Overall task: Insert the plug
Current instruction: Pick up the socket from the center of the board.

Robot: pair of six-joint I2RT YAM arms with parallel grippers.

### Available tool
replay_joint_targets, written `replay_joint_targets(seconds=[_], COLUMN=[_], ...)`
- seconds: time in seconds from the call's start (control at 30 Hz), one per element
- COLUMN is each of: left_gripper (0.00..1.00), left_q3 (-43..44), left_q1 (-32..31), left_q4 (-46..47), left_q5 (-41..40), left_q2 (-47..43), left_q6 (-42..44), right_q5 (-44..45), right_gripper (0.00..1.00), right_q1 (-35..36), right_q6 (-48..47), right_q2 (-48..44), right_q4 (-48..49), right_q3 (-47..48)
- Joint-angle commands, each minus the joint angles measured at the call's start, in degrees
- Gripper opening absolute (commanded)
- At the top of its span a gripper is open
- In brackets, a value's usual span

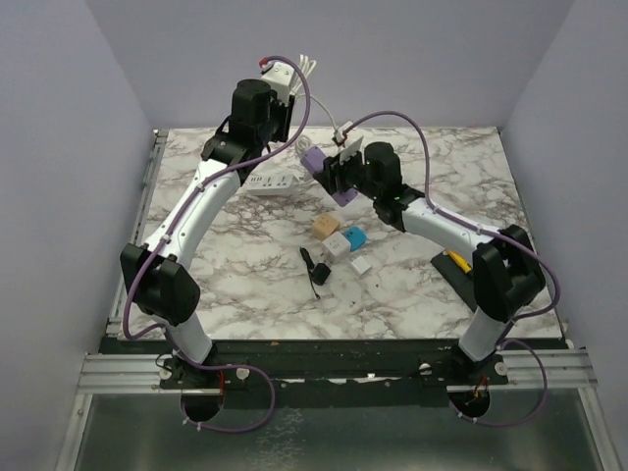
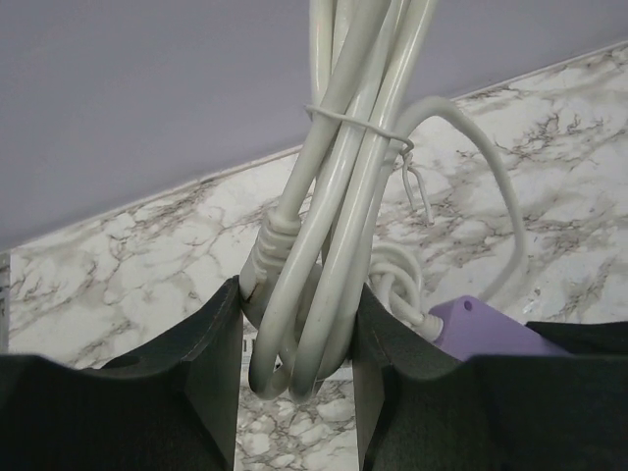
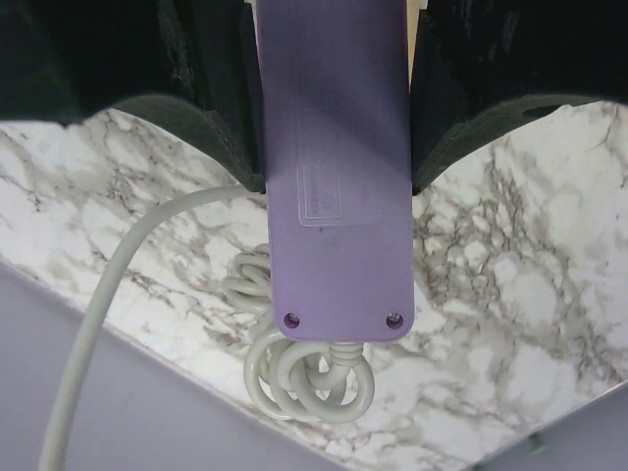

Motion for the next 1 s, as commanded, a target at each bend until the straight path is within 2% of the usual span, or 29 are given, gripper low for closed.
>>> replay_joint_targets(seconds=[0.0, 0.1, 0.17, 0.3, 0.57, 0.7, 0.97], left_gripper=[0.00, 0.00, 0.00, 0.00, 0.00, 0.00, 0.00], left_q3=[1.0, 0.9, 0.7, 1.5, 3.5, -3.1, -23.0], left_q1=[-0.4, -0.4, -0.5, -0.5, 1.3, 2.2, 6.3], left_q4=[2.2, 2.0, 1.8, 1.7, 1.8, 1.9, 1.0], left_q5=[2.4, 3.3, 4.0, 2.1, -4.0, -7.5, -12.8], left_q2=[-0.1, 0.1, 0.2, 0.5, -1.9, -8.4, -26.0], left_q6=[-2.2, -2.8, -3.2, -2.7, 1.0, 5.9, 13.1], right_q5=[8.0, 10.2, 16.6, 6.8, 2.0, 2.7, 7.0], right_gripper=[0.02, 0.02, 0.01, 0.01, 0.01, 0.01, 0.01], right_q1=[3.2, 5.7, 8.1, 11.3, 14.4, 15.7, 16.3], right_q6=[-0.1, 0.5, 0.3, -0.8, -0.7, 2.4, 13.4], right_q2=[2.4, 4.2, 6.0, 5.0, -9.8, -18.7, -32.9], right_q4=[11.5, 12.1, 14.3, 15.9, 7.6, 1.2, -12.8], right_q3=[4.0, 3.5, 3.3, 1.7, -7.1, -11.0, -18.5])
